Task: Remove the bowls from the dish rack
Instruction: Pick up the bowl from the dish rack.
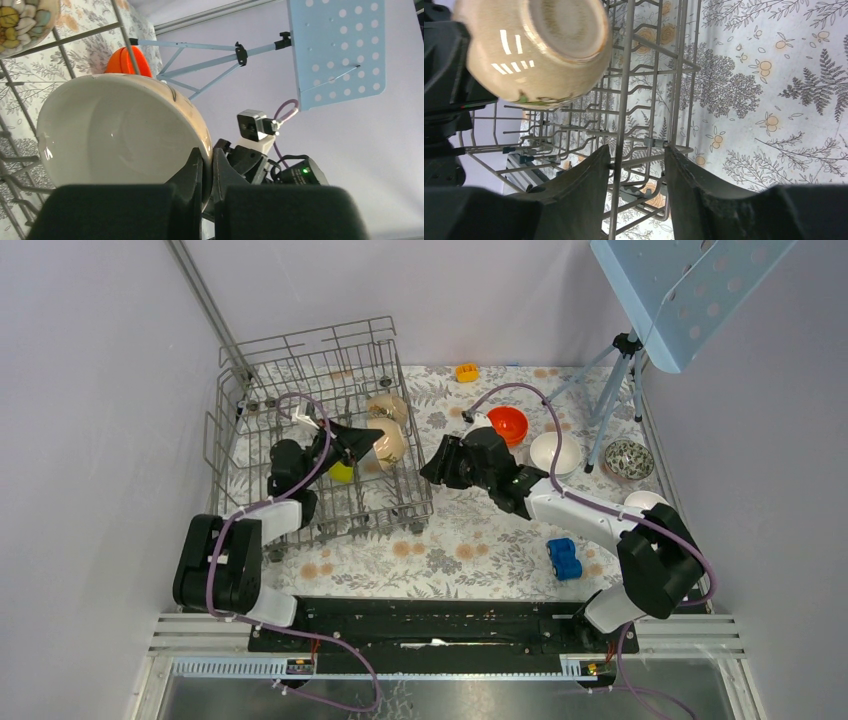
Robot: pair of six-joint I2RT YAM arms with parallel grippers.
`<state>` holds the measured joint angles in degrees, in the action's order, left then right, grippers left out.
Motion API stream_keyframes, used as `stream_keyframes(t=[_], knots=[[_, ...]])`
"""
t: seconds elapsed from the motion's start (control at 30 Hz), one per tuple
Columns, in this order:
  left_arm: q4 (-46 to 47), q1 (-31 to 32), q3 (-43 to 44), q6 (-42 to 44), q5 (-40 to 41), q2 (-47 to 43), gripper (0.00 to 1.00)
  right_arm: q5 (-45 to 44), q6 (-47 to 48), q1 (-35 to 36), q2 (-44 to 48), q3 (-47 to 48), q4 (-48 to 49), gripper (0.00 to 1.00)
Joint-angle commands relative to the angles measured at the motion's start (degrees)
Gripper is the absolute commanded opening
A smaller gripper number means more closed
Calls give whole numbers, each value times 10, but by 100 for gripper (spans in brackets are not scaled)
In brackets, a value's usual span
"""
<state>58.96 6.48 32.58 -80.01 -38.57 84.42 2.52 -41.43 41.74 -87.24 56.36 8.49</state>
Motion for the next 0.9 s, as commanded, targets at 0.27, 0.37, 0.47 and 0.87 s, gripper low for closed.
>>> stream_keyframes(t=[0.27,0.37,0.47,0.87], knots=[[-47,-4,101,23,-8,-124,0,40,26,-16,6,49,-29,79],[-109,-1,121,60,-3,-162,0,67,37,-16,25,59,-25,84],[-183,3,147,104,2,-193,0,71,43,-17,50,72,-39,88],[-526,103,276,360,102,-304,0,36,62,-17,206,73,-114,98]])
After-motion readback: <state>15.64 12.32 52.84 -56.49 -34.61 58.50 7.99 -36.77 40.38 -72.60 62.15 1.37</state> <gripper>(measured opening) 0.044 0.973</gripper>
